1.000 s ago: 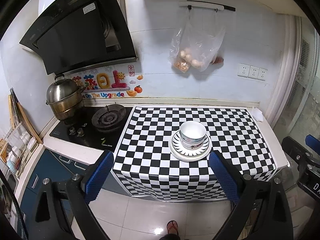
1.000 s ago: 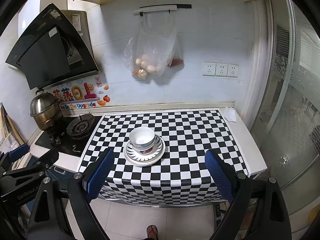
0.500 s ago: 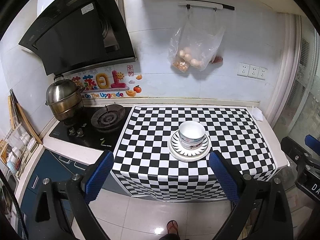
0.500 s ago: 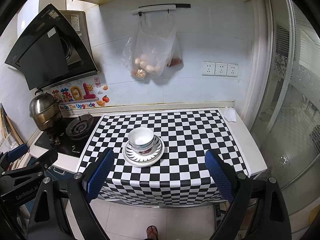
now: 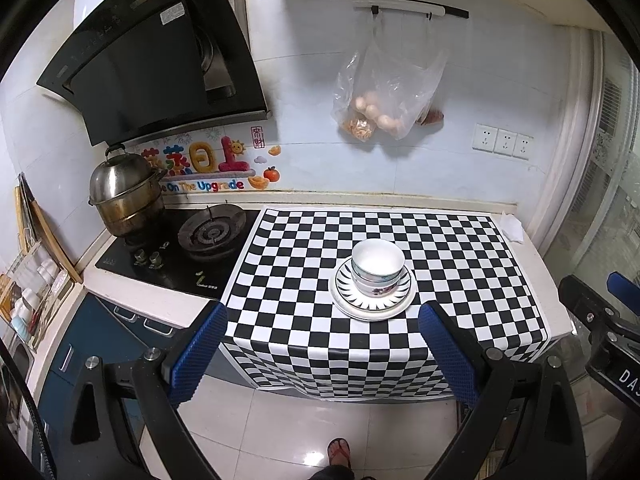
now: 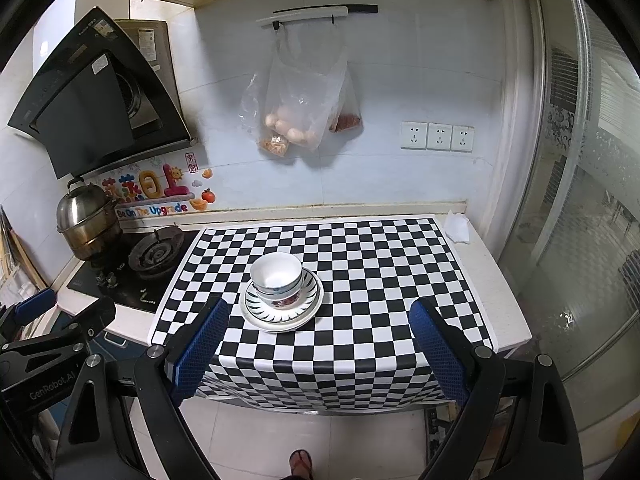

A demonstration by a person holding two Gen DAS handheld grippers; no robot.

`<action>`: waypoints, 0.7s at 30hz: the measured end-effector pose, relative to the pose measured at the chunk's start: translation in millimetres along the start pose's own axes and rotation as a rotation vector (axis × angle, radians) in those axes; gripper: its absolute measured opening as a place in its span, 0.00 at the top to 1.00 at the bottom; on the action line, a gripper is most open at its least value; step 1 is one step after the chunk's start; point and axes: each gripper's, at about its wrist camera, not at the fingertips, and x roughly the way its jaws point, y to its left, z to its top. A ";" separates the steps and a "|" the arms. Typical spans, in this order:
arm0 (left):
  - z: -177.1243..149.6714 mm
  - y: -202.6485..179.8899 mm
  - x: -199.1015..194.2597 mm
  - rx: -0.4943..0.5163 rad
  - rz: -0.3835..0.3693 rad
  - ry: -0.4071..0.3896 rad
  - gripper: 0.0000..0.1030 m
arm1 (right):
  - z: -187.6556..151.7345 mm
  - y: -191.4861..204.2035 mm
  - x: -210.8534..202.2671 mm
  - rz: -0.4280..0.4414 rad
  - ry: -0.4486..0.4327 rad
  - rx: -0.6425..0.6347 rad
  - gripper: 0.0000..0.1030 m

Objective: Organize plates and bowls

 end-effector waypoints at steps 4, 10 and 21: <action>-0.8 -0.6 0.1 -0.002 0.007 0.000 0.05 | -0.6 -3.7 1.0 0.006 0.003 -0.002 0.09; -2.9 -2.1 0.8 -0.007 0.012 0.008 0.05 | 0.4 -5.8 4.5 0.019 0.013 -0.005 0.09; -2.3 -1.3 1.5 -0.006 0.008 0.009 0.05 | 0.7 -8.7 6.0 0.021 0.018 -0.005 0.09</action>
